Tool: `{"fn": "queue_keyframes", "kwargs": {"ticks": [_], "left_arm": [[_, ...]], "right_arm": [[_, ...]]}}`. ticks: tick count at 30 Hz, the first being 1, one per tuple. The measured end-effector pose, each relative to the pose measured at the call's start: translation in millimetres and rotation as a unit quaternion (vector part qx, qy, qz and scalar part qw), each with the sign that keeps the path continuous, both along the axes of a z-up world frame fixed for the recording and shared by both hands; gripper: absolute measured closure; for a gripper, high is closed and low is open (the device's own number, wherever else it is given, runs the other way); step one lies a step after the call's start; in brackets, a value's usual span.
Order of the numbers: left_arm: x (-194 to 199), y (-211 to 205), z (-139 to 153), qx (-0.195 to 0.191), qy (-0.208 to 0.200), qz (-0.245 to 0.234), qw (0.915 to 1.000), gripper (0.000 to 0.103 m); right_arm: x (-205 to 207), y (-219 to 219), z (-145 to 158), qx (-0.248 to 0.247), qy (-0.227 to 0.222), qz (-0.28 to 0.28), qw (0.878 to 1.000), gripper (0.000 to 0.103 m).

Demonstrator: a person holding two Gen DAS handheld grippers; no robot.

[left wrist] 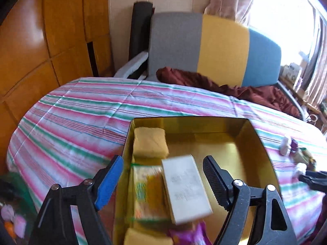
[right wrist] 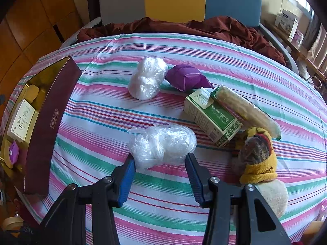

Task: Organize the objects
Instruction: 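Carry the yellow sponge into the gold tray while the right tool grasps a plastic-wrapped bundle, then open the left tool to release the sponge in the gold tray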

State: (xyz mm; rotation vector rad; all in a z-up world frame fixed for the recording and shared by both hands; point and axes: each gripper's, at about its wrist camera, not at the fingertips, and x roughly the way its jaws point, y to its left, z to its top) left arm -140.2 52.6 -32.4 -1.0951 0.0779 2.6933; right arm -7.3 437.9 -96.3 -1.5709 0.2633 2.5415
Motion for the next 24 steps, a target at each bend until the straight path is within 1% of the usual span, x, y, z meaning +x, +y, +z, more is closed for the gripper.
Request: {"fn": "queue_keyframes", "kwargs": {"ticks": [3, 6, 12, 13, 14, 15, 18, 20, 23, 24], "left_arm": [[30.1, -1.3, 2.5, 0.009, 0.009, -0.002, 0.9999, 0.02], [59.5, -0.8, 3.0, 0.003, 0.021, 0.002, 0.9998, 0.018], [94.8, 1.6, 1.3, -0.008, 0.028, -0.002, 0.9996, 0.015], [97.7, 1.2, 0.6, -0.008, 0.026, -0.004, 0.9996, 0.015], [100.5, 1.3, -0.2, -0.009, 0.024, -0.008, 0.9996, 0.015], [103.6, 0.8, -0.9, -0.012, 0.024, -0.009, 0.9996, 0.015], [106.8, -3.0, -4.2, -0.003, 0.017, -0.013, 0.9998, 0.015], [107.1, -7.0, -5.8, 0.007, 0.011, -0.012, 0.9998, 0.015], [110.5, -11.1, -5.9, 0.013, 0.014, -0.012, 0.9997, 0.015], [111.6, -13.8, -5.7, 0.018, 0.015, -0.012, 0.9997, 0.014]], "right_arm": [[-1.0, 0.0, -0.3, 0.003, 0.001, -0.002, 1.0, 0.054], [-1.7, -2.3, -1.3, 0.011, -0.001, -0.001, 1.0, 0.054], [-2.1, -7.6, -4.7, 0.021, -0.01, -0.003, 1.0, 0.054], [-1.9, -8.0, -3.6, 0.019, -0.009, -0.007, 1.0, 0.055], [-1.4, -8.2, -1.6, 0.009, -0.006, -0.012, 1.0, 0.061], [-0.6, -8.6, 0.9, 0.0, -0.002, -0.021, 1.0, 0.079], [-2.0, -18.7, 10.1, -0.013, 0.015, -0.026, 0.999, 0.079], [-7.2, -27.0, 7.6, 0.001, 0.006, -0.027, 1.0, 0.079], [-7.4, -28.5, -0.8, -0.011, -0.003, -0.035, 0.999, 0.078], [-6.4, -28.2, -0.7, -0.011, -0.003, -0.039, 0.999, 0.076]]}}
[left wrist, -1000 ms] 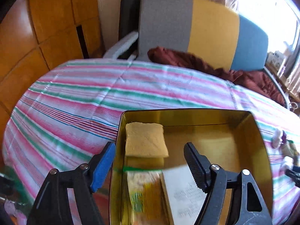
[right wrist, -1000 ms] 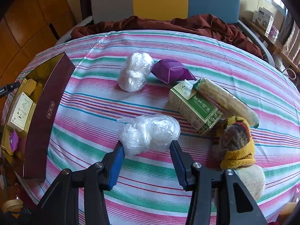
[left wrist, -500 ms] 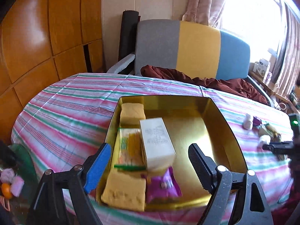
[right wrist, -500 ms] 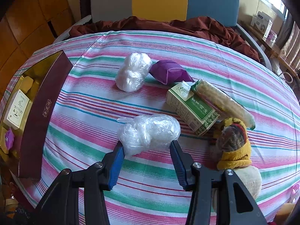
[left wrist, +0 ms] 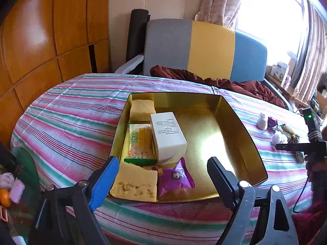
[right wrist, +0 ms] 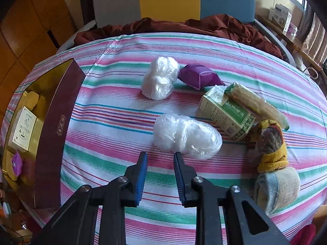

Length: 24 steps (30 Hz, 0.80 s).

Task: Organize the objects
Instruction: 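Open the left tool to release the sponge in the gold tray, then carry the plastic-wrapped bundle into the gold tray and open the right tool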

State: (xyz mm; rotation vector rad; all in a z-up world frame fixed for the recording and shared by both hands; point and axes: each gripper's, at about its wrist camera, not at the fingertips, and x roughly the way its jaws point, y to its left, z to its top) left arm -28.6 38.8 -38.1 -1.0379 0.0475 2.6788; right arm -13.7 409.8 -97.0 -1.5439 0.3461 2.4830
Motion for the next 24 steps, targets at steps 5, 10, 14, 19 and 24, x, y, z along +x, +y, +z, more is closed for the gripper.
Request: {"fn": "queue_keyframes", "kwargs": {"ticks": [5, 10, 14, 19, 24], "left_arm": [[0.1, -12.8, -1.7, 0.025, -0.008, 0.009, 0.9996, 0.013], [-1.4, -15.8, -4.7, 0.036, -0.016, 0.012, 0.9992, 0.013], [-1.8, -13.4, -5.4, 0.04, -0.022, 0.009, 0.9989, 0.013], [-0.8, -9.3, -7.0, 0.038, -0.031, 0.003, 0.9988, 0.013], [-0.2, -10.6, -9.8, 0.041, -0.037, -0.003, 0.9985, 0.013]], "right_arm": [[14.2, 24.1, 21.1, -0.018, 0.023, -0.044, 0.999, 0.054], [21.1, 50.4, 30.5, -0.021, 0.026, -0.066, 0.997, 0.03], [10.5, 49.0, 20.2, -0.049, 0.02, -0.083, 0.995, 0.025], [-15.7, 38.5, -3.1, -0.067, 0.01, -0.117, 0.991, 0.022], [-27.9, 24.4, -10.6, -0.013, -0.001, -0.118, 0.993, 0.041]]}}
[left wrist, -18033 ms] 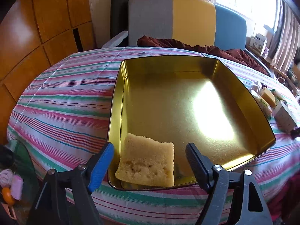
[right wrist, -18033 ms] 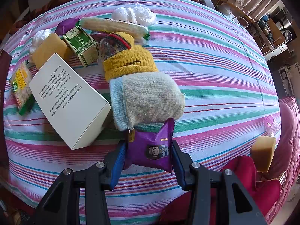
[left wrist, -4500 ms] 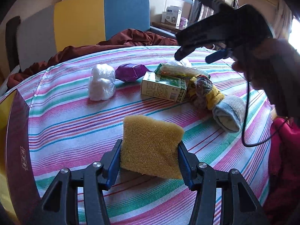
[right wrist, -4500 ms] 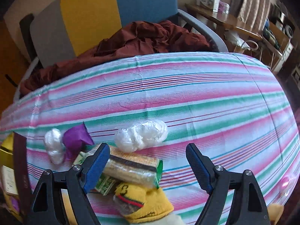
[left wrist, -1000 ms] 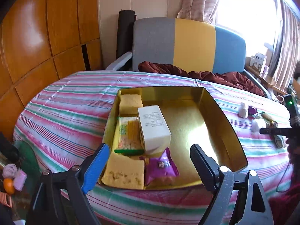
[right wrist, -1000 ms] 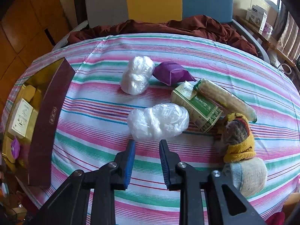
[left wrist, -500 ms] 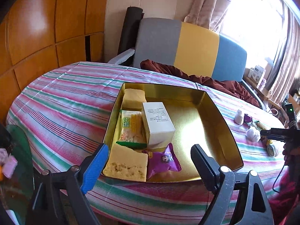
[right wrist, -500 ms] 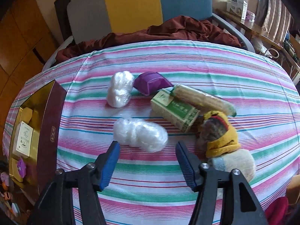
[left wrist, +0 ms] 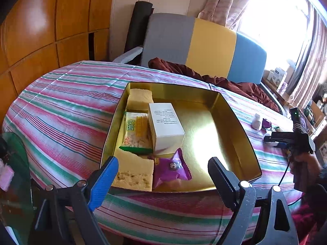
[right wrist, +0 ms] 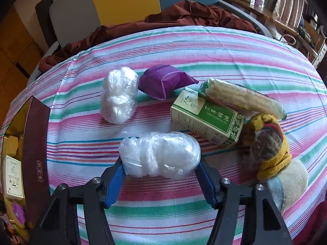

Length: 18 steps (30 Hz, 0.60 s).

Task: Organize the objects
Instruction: 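Carry the plastic-wrapped bundle into the gold tray and open the right tool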

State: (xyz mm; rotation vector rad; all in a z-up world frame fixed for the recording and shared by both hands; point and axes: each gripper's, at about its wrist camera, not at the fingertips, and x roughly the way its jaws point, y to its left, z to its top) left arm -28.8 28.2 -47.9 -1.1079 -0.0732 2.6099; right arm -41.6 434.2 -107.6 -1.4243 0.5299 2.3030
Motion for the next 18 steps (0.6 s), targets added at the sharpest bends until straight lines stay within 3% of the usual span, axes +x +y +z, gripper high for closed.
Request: {"fn": "queue_keyframes", "kwargs": {"ticks": [7, 13, 18], "left_arm": [[-3.8, -6.5, -5.8, 0.005, -0.011, 0.003, 0.9999, 0.013], [-4.2, -19.9, -8.0, 0.01, -0.015, 0.013, 0.9998, 0.013], [-7.3, -31.1, -11.1, 0.01, -0.018, 0.021, 0.9996, 0.013]], "right_arm": [[-8.9, -41.4, 45.7, 0.031, 0.042, 0.079, 0.996, 0.042], [-54.0, -106.1, 77.8, 0.005, 0.077, 0.164, 0.983, 0.042], [-104.0, -171.0, 74.1, -0.037, 0.071, 0.222, 0.972, 0.041]]}}
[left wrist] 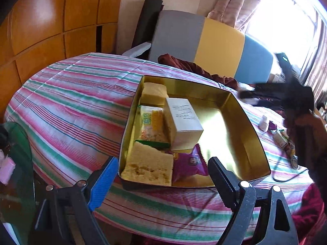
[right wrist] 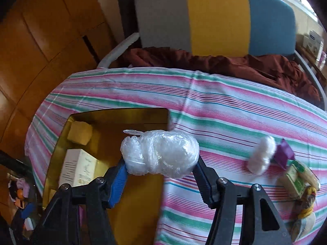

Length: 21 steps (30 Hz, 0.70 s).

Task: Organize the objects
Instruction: 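Carry the plastic-wrapped bundle into the gold tray and open the right tool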

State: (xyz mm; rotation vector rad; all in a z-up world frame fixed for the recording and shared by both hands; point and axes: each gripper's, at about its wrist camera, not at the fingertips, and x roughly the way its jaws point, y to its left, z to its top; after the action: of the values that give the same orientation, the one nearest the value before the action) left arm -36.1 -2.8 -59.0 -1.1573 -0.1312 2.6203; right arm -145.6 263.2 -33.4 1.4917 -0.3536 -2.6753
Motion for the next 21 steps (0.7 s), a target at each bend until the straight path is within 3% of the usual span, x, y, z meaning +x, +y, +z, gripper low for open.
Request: {"fn": "queue_keyframes", "kwargs": {"ticks": [5, 11, 13, 17, 21], "left_arm": [[-5.3, -12.4, -3.3, 0.011, -0.009, 0.011, 0.9998, 0.013], [-11.7, -23.2, -9.2, 0.021, -0.017, 0.024, 0.9994, 0.013], [-13.1, -24.4, -11.2, 0.024, -0.021, 0.026, 0.9992, 0.013], [-14.7, -26.4, -13.5, 0.025, -0.026, 0.03, 0.9989, 0.013], [-13.0, -25.7, -13.3, 0.022, -0.024, 0.031, 0.999, 0.013]], "right_arm": [[-41.3, -54.8, -24.4, -0.011, -0.028, 0.032, 0.999, 0.041], [-79.6, -86.0, -54.0, -0.021, -0.066, 0.027, 0.997, 0.04], [-89.3, -92.1, -63.7, -0.034, -0.082, 0.025, 0.996, 0.035], [-92.5, -93.9, -70.2, -0.109, -0.093, 0.032, 0.989, 0.028], [-79.7, -89.5, -61.6, -0.107, -0.074, 0.033, 0.991, 0.019]]}}
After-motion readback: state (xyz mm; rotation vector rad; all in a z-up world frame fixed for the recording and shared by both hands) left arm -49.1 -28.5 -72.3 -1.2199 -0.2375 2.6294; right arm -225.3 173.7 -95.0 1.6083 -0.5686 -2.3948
